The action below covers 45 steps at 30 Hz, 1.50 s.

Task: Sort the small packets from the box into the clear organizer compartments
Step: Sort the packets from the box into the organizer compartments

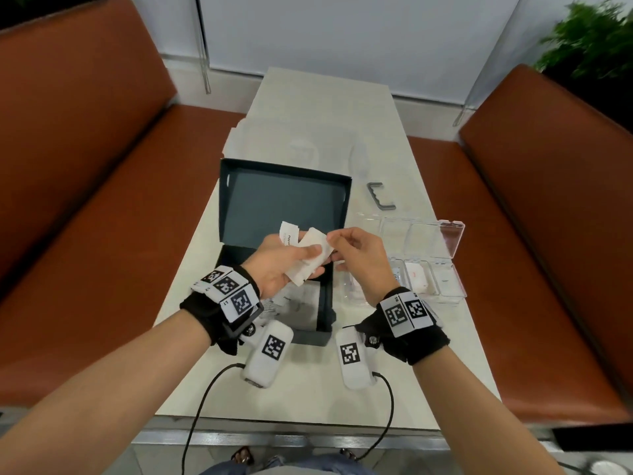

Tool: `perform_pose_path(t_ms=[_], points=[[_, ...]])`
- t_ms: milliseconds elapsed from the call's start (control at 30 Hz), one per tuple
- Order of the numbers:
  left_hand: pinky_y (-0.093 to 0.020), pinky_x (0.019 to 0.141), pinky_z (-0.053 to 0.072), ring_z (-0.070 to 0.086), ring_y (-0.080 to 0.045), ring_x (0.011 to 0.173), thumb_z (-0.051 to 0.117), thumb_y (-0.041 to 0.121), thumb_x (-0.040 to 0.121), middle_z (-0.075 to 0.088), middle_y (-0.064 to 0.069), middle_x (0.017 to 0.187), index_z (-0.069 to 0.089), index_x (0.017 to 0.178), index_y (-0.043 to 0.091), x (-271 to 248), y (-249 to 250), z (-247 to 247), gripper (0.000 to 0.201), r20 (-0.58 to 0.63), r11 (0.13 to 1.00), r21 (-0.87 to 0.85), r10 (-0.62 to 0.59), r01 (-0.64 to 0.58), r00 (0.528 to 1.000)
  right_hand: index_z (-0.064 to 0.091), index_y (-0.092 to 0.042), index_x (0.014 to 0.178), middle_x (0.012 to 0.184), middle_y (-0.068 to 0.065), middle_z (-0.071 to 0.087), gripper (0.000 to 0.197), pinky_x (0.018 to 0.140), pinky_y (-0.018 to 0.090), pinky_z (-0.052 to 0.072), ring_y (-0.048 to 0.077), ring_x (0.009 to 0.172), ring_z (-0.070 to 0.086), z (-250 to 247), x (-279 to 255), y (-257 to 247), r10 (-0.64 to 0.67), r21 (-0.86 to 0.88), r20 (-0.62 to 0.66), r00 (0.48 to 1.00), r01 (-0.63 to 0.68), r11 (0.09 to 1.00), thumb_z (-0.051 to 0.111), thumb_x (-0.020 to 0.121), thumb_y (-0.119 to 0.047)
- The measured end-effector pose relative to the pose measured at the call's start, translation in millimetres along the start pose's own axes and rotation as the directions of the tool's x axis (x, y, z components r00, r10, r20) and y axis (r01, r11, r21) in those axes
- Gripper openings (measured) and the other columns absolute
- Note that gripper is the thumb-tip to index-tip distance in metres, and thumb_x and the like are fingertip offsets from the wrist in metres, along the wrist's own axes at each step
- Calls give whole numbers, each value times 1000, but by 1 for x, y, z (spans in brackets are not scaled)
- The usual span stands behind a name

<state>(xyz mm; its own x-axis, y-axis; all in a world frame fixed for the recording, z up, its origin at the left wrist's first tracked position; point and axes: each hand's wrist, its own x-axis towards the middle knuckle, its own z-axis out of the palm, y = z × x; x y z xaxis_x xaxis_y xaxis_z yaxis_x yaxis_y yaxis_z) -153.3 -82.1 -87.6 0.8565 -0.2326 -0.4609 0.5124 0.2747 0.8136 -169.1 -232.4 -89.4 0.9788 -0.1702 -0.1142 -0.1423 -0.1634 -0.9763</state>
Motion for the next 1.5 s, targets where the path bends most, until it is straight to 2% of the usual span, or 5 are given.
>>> perform_pose_path(t_ms=[167, 600, 900, 1300, 1500], points=[[-37, 70, 62, 73, -24, 85, 77, -1, 77, 71, -18, 105, 65, 102, 0, 8, -17, 38, 27, -11, 997, 34, 64, -64, 998, 69, -7, 91, 81, 7, 69, 7, 63, 25, 52, 15, 69, 64, -43, 7, 2, 53, 30, 65, 996, -55, 998, 67, 89, -13], [-37, 67, 61, 71, -32, 95, 67, 10, 89, 70, -20, 111, 60, 117, -2, 37, -43, 147, 32, 44, 996, -93, 9, -5, 999, 67, -4, 96, 73, 4, 65, 9, 57, 23, 49, 11, 60, 58, -180, 41, 13, 90, 87, 31, 995, -92, 992, 67, 87, -4], [-31, 60, 59, 74, -26, 84, 65, 10, 91, 75, -14, 92, 64, 107, -4, 49, -65, 183, 21, 17, 997, -74, 6, -5, 1000, 70, -17, 81, 75, 1, 66, 12, 78, 31, 56, 14, 69, 59, -255, 60, 62, 112, -527, -66, 992, -130, 840, 64, 88, -10], [-29, 59, 58, 74, -24, 84, 63, 9, 92, 74, -14, 95, 62, 108, -5, 44, -77, 188, 21, 15, 995, -104, -1, 2, 1000, 67, -13, 103, 100, 6, 52, 21, 75, 21, 34, 15, 86, 49, -235, 47, 81, -24, -666, 38, 999, 44, 745, 72, 83, -14], [-33, 64, 61, 74, -26, 85, 58, 25, 97, 75, -15, 95, 63, 103, 0, 41, -71, 184, 26, 41, 986, -155, -59, 65, 997, 67, -37, 94, 116, -11, 58, 9, 80, 38, 23, 17, 104, 46, -238, 38, 78, -59, -916, 165, 985, 175, 360, 68, 85, -35]])
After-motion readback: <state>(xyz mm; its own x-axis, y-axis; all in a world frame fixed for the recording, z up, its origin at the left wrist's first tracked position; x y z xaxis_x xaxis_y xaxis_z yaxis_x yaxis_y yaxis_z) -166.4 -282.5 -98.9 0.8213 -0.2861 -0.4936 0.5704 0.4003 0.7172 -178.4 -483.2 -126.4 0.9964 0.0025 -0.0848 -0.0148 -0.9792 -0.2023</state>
